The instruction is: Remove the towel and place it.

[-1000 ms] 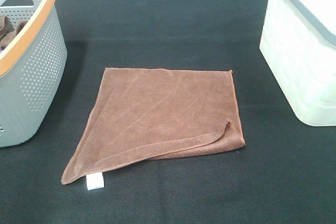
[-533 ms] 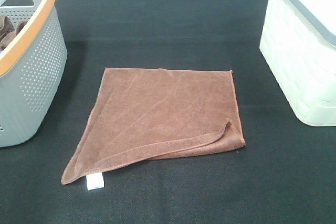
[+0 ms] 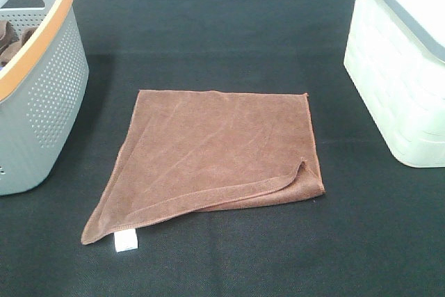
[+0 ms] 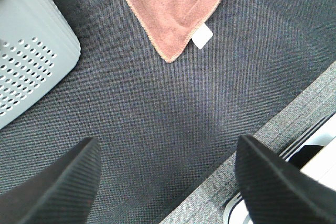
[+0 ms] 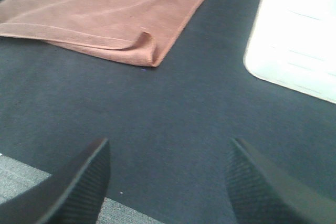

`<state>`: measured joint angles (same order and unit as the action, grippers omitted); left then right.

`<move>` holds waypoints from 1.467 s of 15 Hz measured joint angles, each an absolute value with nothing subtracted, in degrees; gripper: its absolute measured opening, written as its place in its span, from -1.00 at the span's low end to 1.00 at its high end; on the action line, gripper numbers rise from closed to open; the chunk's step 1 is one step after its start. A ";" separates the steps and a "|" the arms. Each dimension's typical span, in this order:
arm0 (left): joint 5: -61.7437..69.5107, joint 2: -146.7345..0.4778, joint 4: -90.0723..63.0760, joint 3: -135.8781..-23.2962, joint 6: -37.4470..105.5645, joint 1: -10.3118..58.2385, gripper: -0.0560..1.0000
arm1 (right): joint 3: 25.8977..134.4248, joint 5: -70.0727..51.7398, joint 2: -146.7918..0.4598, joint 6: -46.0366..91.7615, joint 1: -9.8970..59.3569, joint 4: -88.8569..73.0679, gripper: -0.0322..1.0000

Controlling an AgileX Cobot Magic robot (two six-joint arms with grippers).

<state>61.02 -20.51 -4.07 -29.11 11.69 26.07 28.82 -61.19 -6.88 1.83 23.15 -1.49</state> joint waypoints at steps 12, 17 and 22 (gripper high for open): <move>60.79 -7.79 -4.13 -29.11 11.69 13.24 0.41 | 28.82 -61.08 -6.88 2.41 23.15 -1.95 0.24; 60.73 0.17 -4.07 -28.82 11.69 1.72 0.41 | 28.82 -61.08 -6.88 2.46 23.15 -1.95 0.24; 60.73 0.29 -4.07 -28.82 11.69 0.29 0.41 | 28.82 -61.08 -6.88 2.58 17.48 -1.95 0.24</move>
